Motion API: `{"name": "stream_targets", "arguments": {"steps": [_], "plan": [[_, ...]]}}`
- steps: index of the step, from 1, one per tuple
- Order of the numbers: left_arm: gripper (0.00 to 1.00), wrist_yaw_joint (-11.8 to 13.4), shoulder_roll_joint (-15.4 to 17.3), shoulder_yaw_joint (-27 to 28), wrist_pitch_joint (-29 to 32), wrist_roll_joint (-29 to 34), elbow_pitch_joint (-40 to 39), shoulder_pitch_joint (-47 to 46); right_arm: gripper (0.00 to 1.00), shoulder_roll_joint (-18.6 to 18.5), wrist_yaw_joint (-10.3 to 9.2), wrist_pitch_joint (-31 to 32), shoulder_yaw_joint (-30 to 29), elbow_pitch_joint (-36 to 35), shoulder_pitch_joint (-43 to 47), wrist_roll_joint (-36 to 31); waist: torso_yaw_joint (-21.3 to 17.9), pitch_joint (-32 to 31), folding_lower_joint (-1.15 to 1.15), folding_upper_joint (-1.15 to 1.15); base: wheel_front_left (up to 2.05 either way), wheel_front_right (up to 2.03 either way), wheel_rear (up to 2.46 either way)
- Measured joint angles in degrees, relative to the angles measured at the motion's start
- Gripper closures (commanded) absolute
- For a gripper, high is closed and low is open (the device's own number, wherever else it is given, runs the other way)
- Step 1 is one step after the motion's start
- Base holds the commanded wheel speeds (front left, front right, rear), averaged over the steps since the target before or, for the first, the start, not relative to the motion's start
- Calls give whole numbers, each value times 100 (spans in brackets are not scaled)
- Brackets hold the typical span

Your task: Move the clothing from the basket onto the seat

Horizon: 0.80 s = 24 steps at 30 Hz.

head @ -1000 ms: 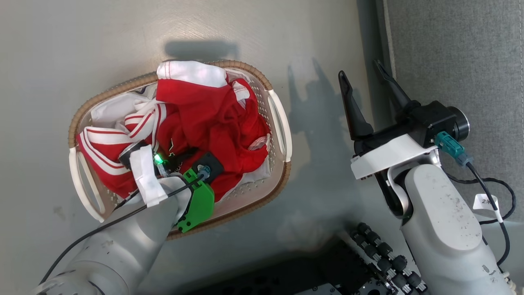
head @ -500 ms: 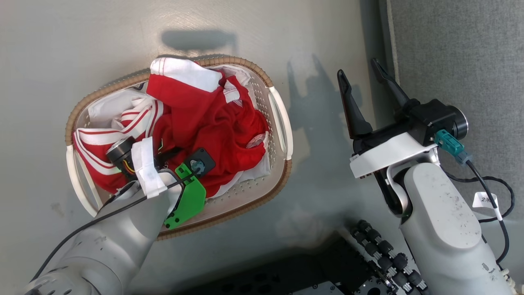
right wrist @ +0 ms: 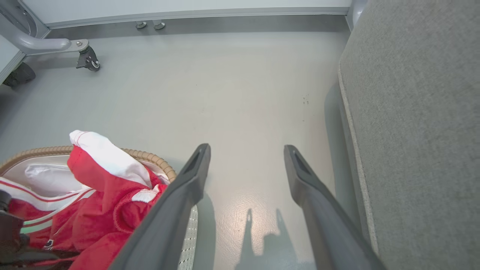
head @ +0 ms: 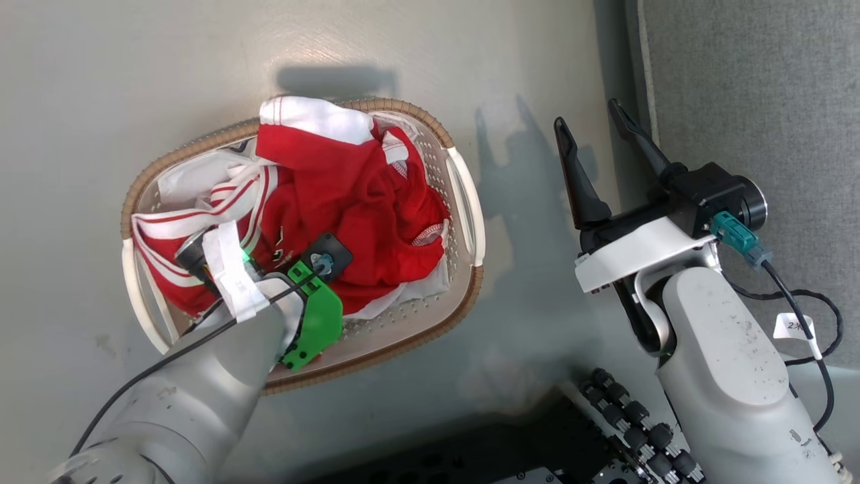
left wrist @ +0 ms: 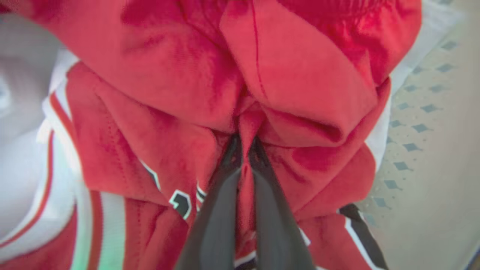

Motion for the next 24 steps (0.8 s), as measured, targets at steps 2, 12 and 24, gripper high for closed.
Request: {"name": "stream_targets", "arguments": {"steps": [2,12,24], "plan": [[100,-2,-57,32,-219,-44,-15,25,0,1,0,0,-8,44,1,1,14,-65,0,0,0,0,0],[100,-151,-210,350,-864,-513,-324,200,0,2,0,0,-92,294,122,-9,143,-638,0,0,0,0,0],[100,-152,-218,1200,-918,-590,-1812,845,0,8,1,0,-163,632,498,-18,454,-1644,0,0,0,0,0]]}}
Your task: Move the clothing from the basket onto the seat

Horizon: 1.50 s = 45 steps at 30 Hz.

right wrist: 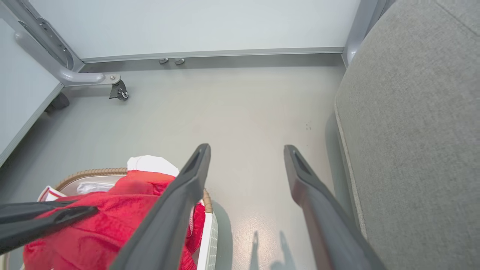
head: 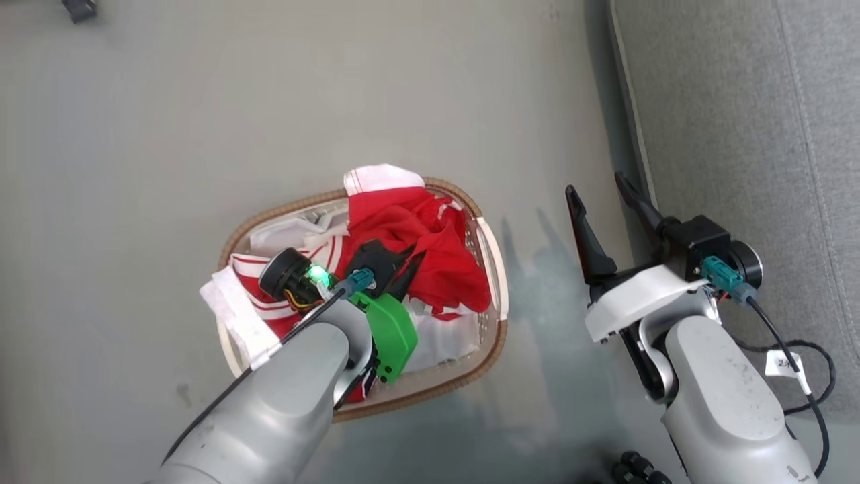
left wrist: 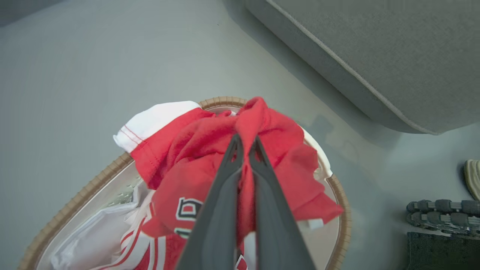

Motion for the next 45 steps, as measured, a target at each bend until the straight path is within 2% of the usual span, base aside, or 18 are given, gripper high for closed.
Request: {"name": "stream_targets", "arguments": {"steps": [8,21,35,45], "plan": [[100,2,138,817,-1,338,-887,595,0,-1,0,0,29,159,325,66,200,-730,0,0,0,0,0],[100,-59,76,1837,-1,805,-2026,1410,0,-4,-1,0,45,324,914,79,454,-1793,-1,0,0,0,0],[100,-82,-20,2377,-1,951,-3571,1581,0,-2,0,0,136,274,1370,177,655,-2698,-1,0,0,0,0],[100,-82,-34,2554,-1,854,-4228,1499,0,-2,-1,0,164,163,1580,280,619,-2975,-1,0,0,0,0]]}}
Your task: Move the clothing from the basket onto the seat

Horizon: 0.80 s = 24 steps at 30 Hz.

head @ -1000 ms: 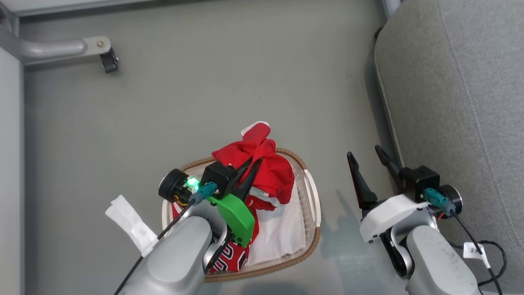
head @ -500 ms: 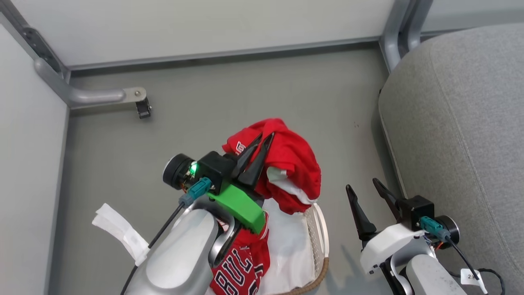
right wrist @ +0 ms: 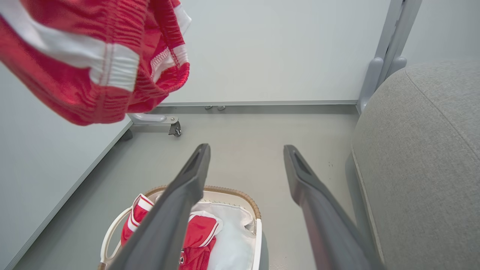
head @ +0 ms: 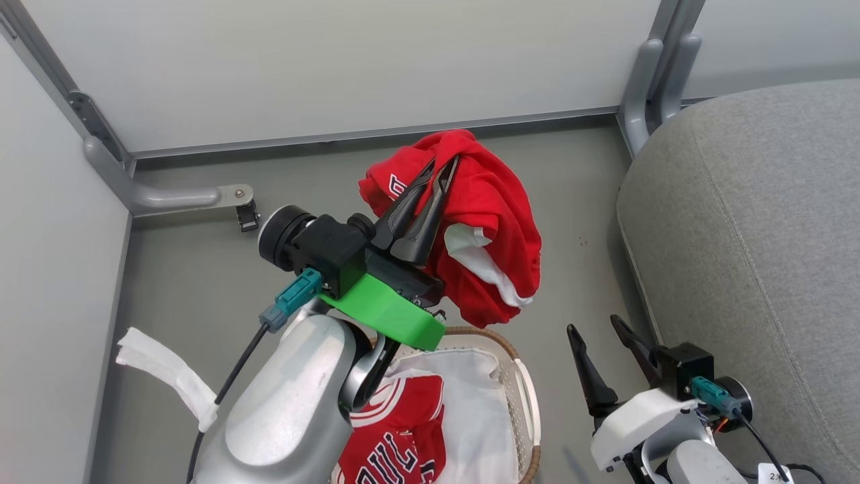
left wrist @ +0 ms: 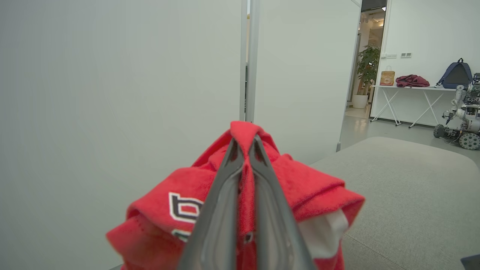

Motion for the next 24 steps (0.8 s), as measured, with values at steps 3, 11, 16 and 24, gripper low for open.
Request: {"name": "stream_targets", "arguments": {"steps": [3,11,16,24], "plan": [[100,0,-3,0,0,-1,-20,1,0,0,0,0,4,-41,32,10,-30,-16,0,0,0,0,0],[100,-1,-7,13,0,-12,-15,15,0,-3,0,-1,466,-1335,-171,223,-57,69,0,0,0,0,0],[100,-1,-8,36,0,-52,-1,15,0,-55,1,-1,1085,-2198,-489,145,-51,122,0,0,0,0,0],[100,-1,-8,-30,0,-102,14,14,0,-142,1,-1,1621,-2076,-1014,-259,12,153,0,0,0,0,0]]}}
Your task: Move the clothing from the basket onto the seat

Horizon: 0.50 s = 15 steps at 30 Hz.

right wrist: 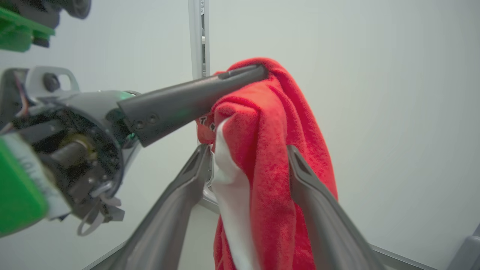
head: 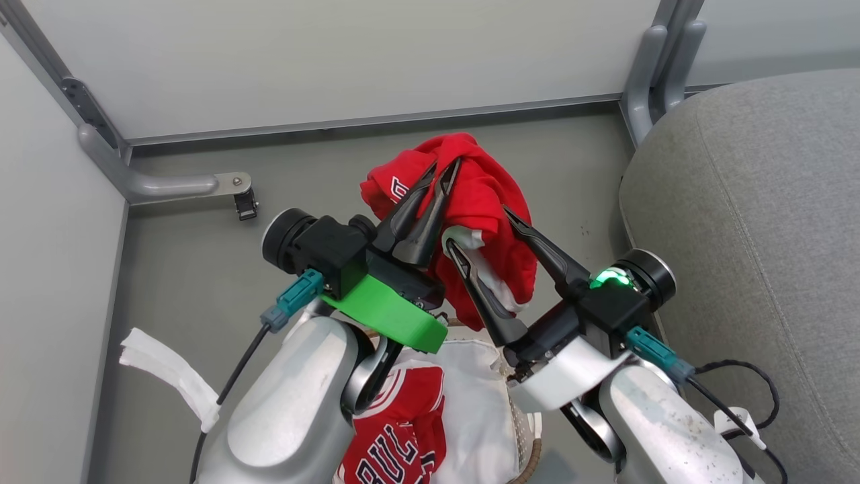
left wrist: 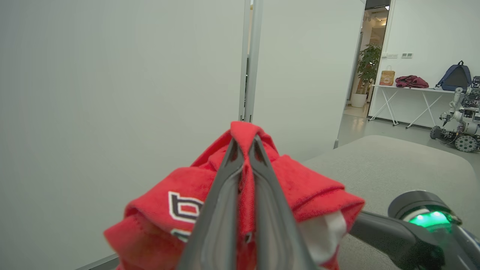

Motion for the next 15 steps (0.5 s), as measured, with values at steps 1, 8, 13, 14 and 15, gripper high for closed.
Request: {"name": "stream_targets", "arguments": {"steps": [1,8,13,14,15], "plan": [[100,0,-1,-20,0,-3,-4,0,0,3,0,0,-2,103,-43,-49,8,-1,0,0,0,0,0],[100,0,-1,-275,0,-137,-78,0,0,114,0,0,-229,856,-320,-424,99,12,0,0,0,0,0],[100,0,-2,-489,0,-203,-129,0,37,124,0,0,-112,1434,-455,-246,192,23,0,0,0,0,0],[100,0,-3,-512,0,-216,-123,0,82,131,0,0,-75,1450,-502,-169,208,28,0,0,0,0,0],[100,0,-3,-522,0,-240,-114,0,100,141,0,0,-60,1452,-532,-135,219,34,0,0,0,0,0]]}}
